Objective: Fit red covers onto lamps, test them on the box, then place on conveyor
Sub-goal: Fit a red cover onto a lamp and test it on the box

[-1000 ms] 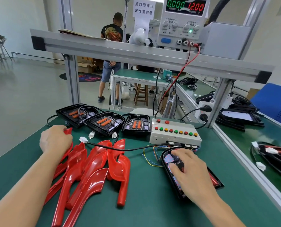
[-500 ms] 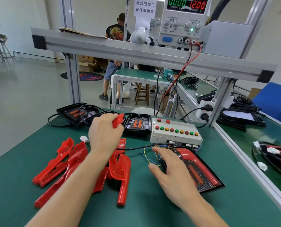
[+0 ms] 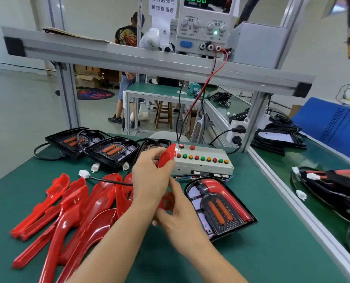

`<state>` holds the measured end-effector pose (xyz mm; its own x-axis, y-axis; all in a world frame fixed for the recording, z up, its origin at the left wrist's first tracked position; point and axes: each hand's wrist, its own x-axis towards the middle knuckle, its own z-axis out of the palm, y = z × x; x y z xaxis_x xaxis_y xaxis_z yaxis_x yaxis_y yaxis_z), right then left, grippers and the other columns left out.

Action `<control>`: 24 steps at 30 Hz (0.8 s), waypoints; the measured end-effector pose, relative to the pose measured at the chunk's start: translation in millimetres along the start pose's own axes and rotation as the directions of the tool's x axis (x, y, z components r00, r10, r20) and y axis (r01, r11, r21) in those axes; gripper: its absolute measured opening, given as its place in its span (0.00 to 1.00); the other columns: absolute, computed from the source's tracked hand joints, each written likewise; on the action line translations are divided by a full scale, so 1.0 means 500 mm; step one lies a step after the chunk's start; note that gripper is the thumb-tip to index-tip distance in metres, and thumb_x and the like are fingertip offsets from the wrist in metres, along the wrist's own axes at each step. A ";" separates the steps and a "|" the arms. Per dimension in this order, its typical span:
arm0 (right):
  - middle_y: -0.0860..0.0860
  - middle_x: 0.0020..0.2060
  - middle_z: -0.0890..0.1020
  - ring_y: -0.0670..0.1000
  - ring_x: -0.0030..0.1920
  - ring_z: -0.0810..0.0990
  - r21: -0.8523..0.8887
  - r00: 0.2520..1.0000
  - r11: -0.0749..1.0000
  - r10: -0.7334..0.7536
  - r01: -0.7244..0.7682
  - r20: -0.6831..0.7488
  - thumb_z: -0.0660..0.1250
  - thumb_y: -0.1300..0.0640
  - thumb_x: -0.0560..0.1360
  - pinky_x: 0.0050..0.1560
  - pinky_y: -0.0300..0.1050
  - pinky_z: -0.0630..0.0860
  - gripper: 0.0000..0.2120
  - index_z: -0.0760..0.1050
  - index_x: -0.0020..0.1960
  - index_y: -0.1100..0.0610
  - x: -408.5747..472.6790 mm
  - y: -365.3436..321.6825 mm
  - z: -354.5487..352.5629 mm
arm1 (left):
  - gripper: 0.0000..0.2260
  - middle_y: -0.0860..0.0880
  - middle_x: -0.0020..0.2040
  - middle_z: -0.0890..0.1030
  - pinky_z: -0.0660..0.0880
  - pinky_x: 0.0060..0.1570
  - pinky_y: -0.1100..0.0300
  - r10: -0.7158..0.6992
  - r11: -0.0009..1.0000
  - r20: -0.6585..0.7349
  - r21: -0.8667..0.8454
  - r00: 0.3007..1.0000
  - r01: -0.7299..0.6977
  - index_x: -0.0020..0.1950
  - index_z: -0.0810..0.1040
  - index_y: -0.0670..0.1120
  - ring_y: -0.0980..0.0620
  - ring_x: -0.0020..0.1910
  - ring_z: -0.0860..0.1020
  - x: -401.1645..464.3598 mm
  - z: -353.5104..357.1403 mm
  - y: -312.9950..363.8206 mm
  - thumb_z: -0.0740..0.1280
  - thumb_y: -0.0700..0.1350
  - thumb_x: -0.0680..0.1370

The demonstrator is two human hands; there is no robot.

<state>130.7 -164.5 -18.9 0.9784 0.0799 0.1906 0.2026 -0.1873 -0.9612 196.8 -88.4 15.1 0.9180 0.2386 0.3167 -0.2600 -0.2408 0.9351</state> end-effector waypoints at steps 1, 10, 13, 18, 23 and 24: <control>0.45 0.42 0.82 0.47 0.38 0.77 0.048 1.000 0.998 0.029 -0.029 0.004 0.60 0.63 0.68 0.39 0.46 0.77 0.28 0.69 0.65 0.43 0.000 0.002 -0.003 | 0.12 0.50 0.47 0.81 0.74 0.44 0.64 -0.046 0.996 0.028 -0.080 0.999 0.049 0.54 0.80 0.50 0.56 0.43 0.79 0.001 0.000 -0.001 0.72 0.42 0.72; 0.44 0.35 0.77 0.43 0.33 0.72 -0.340 0.998 0.940 0.019 -0.035 -0.052 0.62 0.57 0.79 0.37 0.38 0.70 0.17 0.68 0.64 0.41 -0.032 0.006 -0.076 | 0.16 0.43 0.47 0.79 0.77 0.27 0.62 -0.374 0.703 0.313 -0.519 0.873 0.487 0.62 0.72 0.43 0.53 0.29 0.81 0.019 0.030 -0.011 0.64 0.31 0.76; 0.44 0.52 0.79 0.48 0.51 0.76 -0.821 0.986 0.569 -0.161 0.051 -0.051 0.60 0.48 0.81 0.48 0.42 0.70 0.19 0.63 0.70 0.44 -0.043 0.006 -0.105 | 0.17 0.42 0.50 0.80 0.77 0.28 0.62 -0.382 0.672 0.302 -0.558 0.873 0.487 0.62 0.71 0.43 0.50 0.34 0.82 0.016 0.048 -0.014 0.65 0.31 0.76; 0.48 0.48 0.79 0.52 0.49 0.77 -0.927 0.952 0.376 -0.289 0.013 -0.103 0.70 0.51 0.75 0.39 0.44 0.74 0.15 0.77 0.59 0.54 -0.056 0.006 -0.146 | 0.07 0.44 0.47 0.83 0.79 0.38 0.58 -0.333 0.722 0.390 -0.480 0.858 0.498 0.56 0.76 0.44 0.50 0.41 0.82 0.001 0.081 -0.023 0.63 0.39 0.80; 0.46 0.55 0.74 0.50 0.56 0.71 -0.756 0.961 0.641 -0.103 -0.133 -0.257 0.59 0.52 0.82 0.58 0.44 0.68 0.15 0.72 0.67 0.50 -0.062 0.034 -0.207 | 0.11 0.46 0.53 0.78 0.71 0.56 0.54 -0.356 0.926 0.281 -0.027 0.891 0.378 0.60 0.75 0.43 0.48 0.51 0.75 -0.013 0.116 -0.083 0.62 0.43 0.80; 0.46 0.53 0.75 0.50 0.55 0.73 -0.708 0.954 0.691 -0.091 -0.145 -0.284 0.60 0.53 0.81 0.57 0.43 0.68 0.14 0.74 0.66 0.50 -0.065 0.036 -0.212 | 0.09 0.46 0.51 0.78 0.71 0.54 0.54 -0.352 0.935 0.288 0.068 0.890 0.348 0.58 0.76 0.43 0.46 0.50 0.75 -0.018 0.123 -0.096 0.63 0.43 0.79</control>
<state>106.9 -274.0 -21.1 0.9269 -0.1850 0.3264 0.0274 -0.8343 -0.5506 219.1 -136.8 -42.2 0.9953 0.0263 -0.0932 0.0967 -0.2059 0.9738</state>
